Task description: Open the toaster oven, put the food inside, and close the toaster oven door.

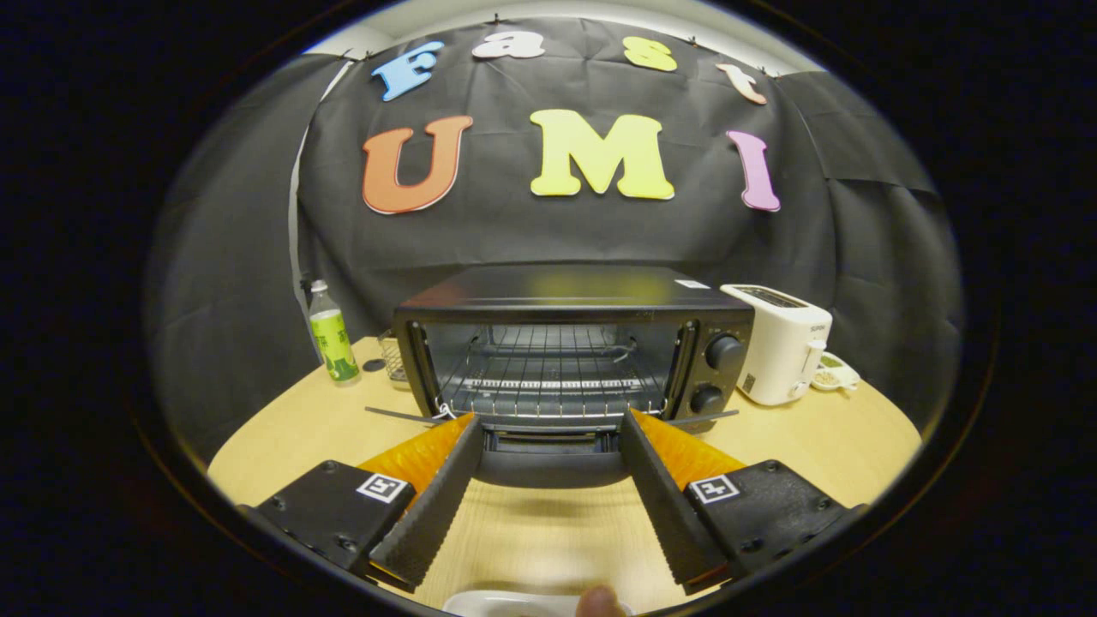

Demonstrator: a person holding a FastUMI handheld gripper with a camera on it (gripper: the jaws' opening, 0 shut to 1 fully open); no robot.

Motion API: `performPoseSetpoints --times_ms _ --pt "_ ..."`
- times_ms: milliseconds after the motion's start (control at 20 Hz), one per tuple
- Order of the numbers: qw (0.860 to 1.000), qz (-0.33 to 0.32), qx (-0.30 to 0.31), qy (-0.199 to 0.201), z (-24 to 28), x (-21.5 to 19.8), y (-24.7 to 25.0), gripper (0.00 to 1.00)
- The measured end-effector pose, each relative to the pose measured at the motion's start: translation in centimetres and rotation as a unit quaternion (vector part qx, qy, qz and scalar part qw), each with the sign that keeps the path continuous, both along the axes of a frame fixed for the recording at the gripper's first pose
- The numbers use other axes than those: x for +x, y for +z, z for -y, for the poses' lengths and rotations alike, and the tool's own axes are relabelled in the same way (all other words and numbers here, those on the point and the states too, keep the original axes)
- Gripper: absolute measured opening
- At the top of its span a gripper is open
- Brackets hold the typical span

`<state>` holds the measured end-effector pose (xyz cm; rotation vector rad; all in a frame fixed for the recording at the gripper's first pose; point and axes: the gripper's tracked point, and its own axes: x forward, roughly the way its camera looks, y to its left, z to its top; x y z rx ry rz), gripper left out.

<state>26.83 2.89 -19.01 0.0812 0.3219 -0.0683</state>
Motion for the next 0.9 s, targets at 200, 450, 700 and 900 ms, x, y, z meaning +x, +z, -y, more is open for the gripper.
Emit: performPoseSetpoints --times_ms 200,450,700,900 --pt "0.999 -0.044 -0.006 0.01 -0.4 -1.9 -2.3 1.0" --pt "0.995 -0.095 0.031 0.018 -0.3 -2.8 -4.9 1.0" --pt "0.988 -0.137 0.061 0.028 -0.4 -3.4 -6.4 0.99" --pt "0.989 -0.127 0.065 0.035 -0.4 -3.4 -5.8 0.98"
